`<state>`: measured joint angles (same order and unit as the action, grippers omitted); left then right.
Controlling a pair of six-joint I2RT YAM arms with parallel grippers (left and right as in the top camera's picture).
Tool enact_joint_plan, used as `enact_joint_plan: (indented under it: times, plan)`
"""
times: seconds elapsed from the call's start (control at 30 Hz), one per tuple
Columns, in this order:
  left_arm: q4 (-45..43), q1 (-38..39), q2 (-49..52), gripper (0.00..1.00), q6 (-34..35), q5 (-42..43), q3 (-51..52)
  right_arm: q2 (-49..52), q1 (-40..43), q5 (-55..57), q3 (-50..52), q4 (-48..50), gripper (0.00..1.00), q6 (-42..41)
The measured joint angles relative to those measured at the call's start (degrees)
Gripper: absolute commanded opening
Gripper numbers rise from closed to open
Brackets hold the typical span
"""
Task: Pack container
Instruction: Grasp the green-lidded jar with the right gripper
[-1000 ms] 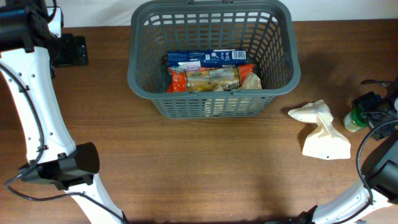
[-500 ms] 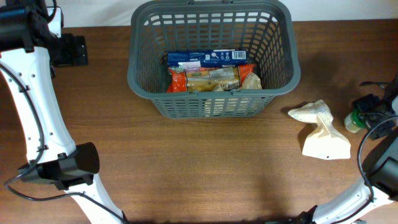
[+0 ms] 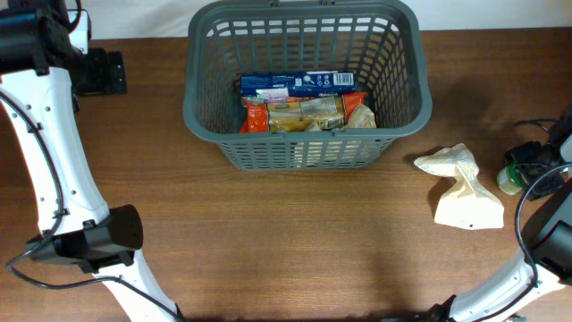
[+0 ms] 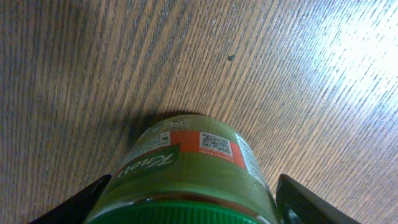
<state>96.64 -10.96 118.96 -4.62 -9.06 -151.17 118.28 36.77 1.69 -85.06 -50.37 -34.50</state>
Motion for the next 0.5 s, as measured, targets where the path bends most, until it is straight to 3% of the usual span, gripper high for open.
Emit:
enact_joint_plan:
  times: [0.2, 0.4, 0.5]
  plan:
    - [0.0, 0.0, 0.0, 0.99, 0.0, 0.0, 0.0, 0.0, 0.0, 0.0, 0.0, -1.7, 0.59, 0.2]
    - [0.0, 0.0, 0.0, 0.99, 0.0, 0.0, 0.0, 0.0, 0.0, -0.1, -0.3, -4.9, 0.53, 0.7]
    - [0.0, 0.0, 0.0, 0.99, 0.0, 0.0, 0.0, -0.6, 0.0, -4.7, -3.7, -7.6, 0.48, 4.7]
